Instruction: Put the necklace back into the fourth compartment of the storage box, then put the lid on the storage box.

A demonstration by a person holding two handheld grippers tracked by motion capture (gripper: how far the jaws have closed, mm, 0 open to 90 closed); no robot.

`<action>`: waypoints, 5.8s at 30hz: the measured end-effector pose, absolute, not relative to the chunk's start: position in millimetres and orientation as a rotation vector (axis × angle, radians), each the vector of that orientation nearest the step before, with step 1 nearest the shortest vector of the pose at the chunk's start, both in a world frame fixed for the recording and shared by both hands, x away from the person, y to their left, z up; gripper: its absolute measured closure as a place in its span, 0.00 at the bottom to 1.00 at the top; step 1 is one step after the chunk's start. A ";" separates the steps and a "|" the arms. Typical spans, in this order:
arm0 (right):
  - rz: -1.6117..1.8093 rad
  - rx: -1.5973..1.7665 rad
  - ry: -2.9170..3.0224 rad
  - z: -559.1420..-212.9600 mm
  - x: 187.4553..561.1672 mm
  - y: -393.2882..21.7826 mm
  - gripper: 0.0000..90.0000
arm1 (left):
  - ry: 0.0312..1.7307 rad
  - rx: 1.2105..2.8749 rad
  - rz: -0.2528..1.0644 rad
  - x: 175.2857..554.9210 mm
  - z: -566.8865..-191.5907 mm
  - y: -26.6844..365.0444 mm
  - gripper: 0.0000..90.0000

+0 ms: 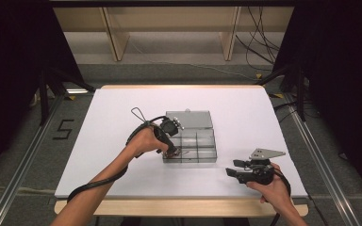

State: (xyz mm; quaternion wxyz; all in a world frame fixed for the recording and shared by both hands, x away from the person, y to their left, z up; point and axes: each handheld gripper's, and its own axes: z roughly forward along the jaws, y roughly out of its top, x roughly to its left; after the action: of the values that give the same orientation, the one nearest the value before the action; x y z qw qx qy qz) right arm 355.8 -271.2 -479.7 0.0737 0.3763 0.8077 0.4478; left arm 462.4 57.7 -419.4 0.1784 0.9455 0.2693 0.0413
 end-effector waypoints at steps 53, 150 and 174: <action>1.346 1.138 2.401 -480.9 357.5 -273.9 0.51 | 1.170 2.168 0.147 498.3 -411.9 120.6 0.41; 1.319 1.128 2.356 -463.1 411.3 -222.4 0.51 | 1.382 1.984 -0.008 548.2 -456.8 108.5 0.38; 1.285 1.124 2.369 -466.8 413.3 -218.6 0.52 | 1.414 1.963 -0.069 554.2 -463.8 103.4 0.37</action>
State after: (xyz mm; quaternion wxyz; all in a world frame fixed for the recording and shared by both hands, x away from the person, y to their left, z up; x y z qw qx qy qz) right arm 413.3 -218.6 -466.8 0.1106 0.3824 0.8064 0.4373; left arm 554.2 103.4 -463.8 0.3530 0.7587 0.5468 -0.0265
